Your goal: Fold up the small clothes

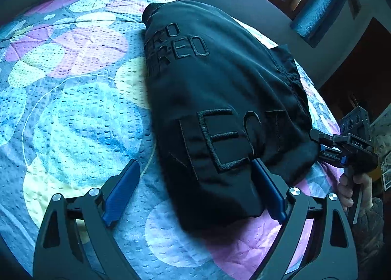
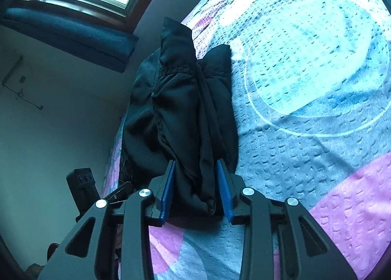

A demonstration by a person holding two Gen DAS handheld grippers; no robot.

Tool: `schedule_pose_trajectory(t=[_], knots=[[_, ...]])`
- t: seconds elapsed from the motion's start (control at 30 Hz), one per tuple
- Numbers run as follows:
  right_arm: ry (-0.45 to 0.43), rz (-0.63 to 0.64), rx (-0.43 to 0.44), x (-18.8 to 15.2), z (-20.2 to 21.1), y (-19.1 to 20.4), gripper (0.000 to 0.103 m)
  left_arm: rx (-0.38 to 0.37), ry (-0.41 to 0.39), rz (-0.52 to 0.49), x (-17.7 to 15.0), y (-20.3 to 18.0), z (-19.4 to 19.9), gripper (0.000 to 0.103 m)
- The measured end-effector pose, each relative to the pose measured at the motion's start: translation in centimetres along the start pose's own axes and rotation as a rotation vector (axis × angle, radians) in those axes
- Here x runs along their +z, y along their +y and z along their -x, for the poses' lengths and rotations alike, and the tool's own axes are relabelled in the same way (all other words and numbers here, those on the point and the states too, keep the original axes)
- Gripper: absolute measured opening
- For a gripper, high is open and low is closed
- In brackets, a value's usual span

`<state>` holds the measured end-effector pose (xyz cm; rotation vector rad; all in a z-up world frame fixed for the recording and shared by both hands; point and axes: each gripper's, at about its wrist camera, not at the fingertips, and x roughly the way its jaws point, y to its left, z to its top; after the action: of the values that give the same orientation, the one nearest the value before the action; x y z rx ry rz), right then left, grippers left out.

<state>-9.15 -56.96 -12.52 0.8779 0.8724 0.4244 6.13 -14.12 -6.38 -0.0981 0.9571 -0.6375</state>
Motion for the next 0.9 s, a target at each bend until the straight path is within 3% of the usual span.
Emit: schedule_pose_trajectory(t=[0.1,0.13,0.27,0.57,0.7,0.73,0.8,0.87,0.9], knots=[[-0.007,-0.027,0.020,0.4,1.6,0.1,0.053,-0.064,-0.028,0.038,0.2,0.6,2.4,0.091],[-0.030,-0.017,0.006,0.5,2.3,0.4,0.062,-0.081,-0.059,0.040,0.4,0.8,3.4,0.091],[-0.064,0.015,0.019,2.8,3.1,1.2,0.068,-0.136,-0.118,0.024,3.2,1.9,4.9,0.092],[0.000,-0.003,0.057,11.5,-4.0,-0.3,0.069,-0.243,0.010,0.069,11.4,5.1,-3.8,0.092],[0.008,-0.021,0.083,13.2,-5.5,-1.2,0.070,-0.225,0.065,0.099,12.9,5.7,-6.7,0.092],[0.008,-0.027,0.093,13.4,-5.6,-1.6,0.069,-0.232,0.084,0.127,13.0,6.1,-7.3,0.092],[0.007,-0.031,0.082,13.4,-5.5,-2.3,0.049,-0.254,0.100,0.183,13.0,7.0,-8.4,0.083],[0.020,-0.047,0.055,13.0,-5.4,-3.4,0.027,-0.248,0.090,0.167,12.8,6.8,-8.6,0.079],[0.018,-0.057,0.064,12.9,-5.3,-3.9,0.023,-0.232,0.088,0.158,12.6,6.7,-8.7,0.078]])
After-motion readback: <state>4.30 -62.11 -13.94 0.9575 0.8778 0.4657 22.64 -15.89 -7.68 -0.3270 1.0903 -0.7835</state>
